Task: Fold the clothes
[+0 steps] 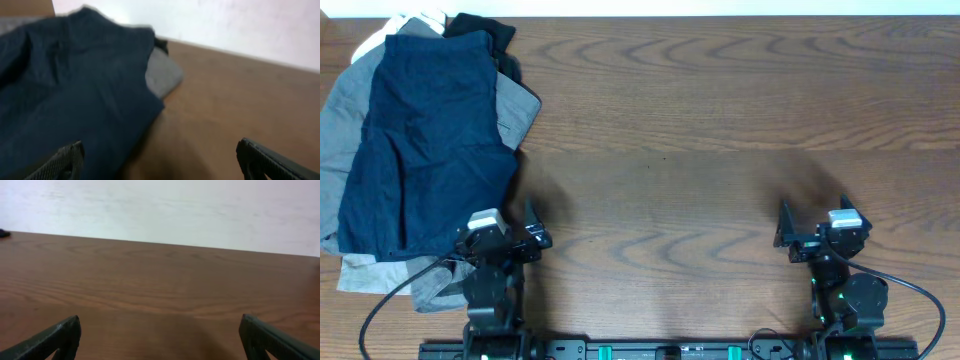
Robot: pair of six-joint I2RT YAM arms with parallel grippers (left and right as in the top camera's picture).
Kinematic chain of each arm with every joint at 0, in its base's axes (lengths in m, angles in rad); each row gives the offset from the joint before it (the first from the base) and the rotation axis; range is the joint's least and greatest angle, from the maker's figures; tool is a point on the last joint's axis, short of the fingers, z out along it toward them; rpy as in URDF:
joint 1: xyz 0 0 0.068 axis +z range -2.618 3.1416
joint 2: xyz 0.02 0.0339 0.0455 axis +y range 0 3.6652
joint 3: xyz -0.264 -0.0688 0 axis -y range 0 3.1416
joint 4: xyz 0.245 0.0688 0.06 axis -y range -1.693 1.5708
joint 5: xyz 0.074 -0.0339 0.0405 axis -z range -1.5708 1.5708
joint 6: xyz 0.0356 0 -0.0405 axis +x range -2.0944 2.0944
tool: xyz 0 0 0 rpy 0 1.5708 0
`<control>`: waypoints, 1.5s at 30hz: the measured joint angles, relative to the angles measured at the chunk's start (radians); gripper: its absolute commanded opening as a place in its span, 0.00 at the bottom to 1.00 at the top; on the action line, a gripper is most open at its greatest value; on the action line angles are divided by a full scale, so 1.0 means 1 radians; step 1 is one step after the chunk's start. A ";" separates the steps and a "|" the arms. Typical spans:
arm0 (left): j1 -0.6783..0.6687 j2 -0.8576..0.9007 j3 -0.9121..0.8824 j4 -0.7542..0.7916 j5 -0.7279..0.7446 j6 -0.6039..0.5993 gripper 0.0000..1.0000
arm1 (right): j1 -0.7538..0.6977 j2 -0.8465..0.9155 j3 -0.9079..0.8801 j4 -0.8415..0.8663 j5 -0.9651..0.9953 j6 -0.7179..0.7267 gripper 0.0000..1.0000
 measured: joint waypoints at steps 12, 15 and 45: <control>0.000 0.487 0.356 -0.143 0.009 0.026 0.98 | 0.000 0.113 0.084 -0.010 -0.070 0.000 0.99; 0.000 0.601 0.466 -0.195 0.015 0.026 0.98 | 0.000 0.203 0.163 -0.009 -0.079 0.000 0.99; 0.026 1.527 1.597 -0.681 0.077 0.178 0.98 | 0.000 1.506 1.269 -0.447 -0.454 -0.037 0.99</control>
